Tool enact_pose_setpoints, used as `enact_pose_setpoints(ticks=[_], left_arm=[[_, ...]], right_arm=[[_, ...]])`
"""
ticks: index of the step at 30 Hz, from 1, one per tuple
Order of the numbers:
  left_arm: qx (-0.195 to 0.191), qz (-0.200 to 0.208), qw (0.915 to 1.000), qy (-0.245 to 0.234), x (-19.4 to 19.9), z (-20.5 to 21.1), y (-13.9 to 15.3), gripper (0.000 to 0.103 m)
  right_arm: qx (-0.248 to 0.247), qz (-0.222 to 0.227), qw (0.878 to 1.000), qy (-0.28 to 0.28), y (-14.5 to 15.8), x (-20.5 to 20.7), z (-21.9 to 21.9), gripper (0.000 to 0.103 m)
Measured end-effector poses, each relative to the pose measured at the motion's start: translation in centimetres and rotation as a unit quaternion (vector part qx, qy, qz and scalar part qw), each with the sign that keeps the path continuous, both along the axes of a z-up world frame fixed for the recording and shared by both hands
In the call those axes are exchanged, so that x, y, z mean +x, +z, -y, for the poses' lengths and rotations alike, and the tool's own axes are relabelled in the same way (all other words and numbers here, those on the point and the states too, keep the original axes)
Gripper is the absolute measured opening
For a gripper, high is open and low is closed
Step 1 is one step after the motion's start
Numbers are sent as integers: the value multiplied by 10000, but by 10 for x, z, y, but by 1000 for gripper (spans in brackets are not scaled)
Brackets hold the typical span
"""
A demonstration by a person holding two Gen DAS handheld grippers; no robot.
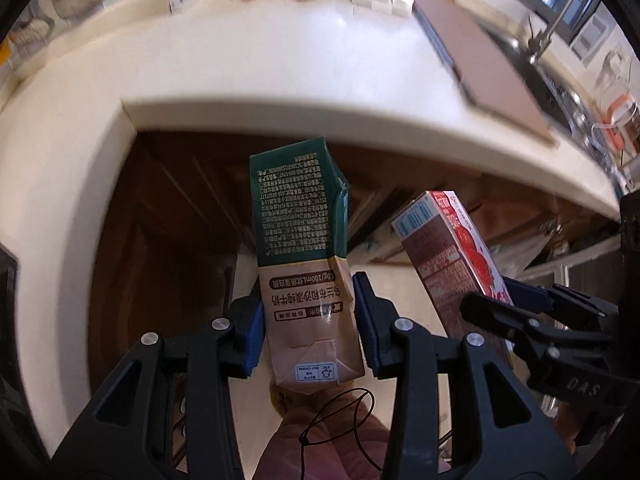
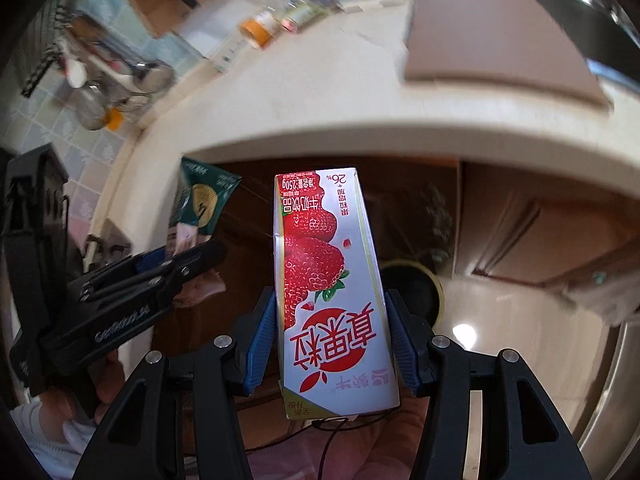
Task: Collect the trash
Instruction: 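Carry both cartons down toward the black trash bin on the floor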
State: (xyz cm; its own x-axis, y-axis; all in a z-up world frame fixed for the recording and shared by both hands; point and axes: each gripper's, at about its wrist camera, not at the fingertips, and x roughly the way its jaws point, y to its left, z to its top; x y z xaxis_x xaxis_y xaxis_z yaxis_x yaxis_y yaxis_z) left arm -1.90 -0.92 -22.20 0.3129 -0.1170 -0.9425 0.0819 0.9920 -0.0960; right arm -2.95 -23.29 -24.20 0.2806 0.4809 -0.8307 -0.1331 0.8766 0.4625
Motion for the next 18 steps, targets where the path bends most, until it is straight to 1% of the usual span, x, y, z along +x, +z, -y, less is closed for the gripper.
enact_pose_setpoints(ticks=[2, 3, 6, 8, 9, 13, 14, 15, 18], left_arm=[[8, -114, 9999, -65, -1, 0, -21, 36], [21, -197, 9998, -102, -1, 1, -37, 36], [30, -392, 9990, -203, 0, 6, -76, 36], [122, -531, 9980, -308, 1, 12, -106, 36], [154, -556, 9976, -382, 2, 16, -123, 36], [372, -647, 9956, -561, 8, 25, -176, 36], [431, -671, 9953, -553, 9, 26, -188, 36], [487, -740, 9944, -583, 12, 27, -205, 37], [628, -818, 9920, -727, 15, 28, -242, 37]], right_arm=[[-31, -164, 9998, -135, -24, -4, 0, 53], [-55, -263, 9994, -222, -38, -4, -1, 53], [-140, -579, 9972, -441, -88, -8, -3, 53], [-205, -703, 9959, -540, -120, -9, -5, 53], [-225, -760, 9952, -575, -133, -9, -6, 53], [-270, -1081, 9910, -740, -200, -15, -10, 53], [-289, -1126, 9904, -745, -211, -16, -11, 53], [-358, -1193, 9894, -747, -227, -17, -16, 53], [-527, -1416, 9859, -717, -277, -19, -25, 53]])
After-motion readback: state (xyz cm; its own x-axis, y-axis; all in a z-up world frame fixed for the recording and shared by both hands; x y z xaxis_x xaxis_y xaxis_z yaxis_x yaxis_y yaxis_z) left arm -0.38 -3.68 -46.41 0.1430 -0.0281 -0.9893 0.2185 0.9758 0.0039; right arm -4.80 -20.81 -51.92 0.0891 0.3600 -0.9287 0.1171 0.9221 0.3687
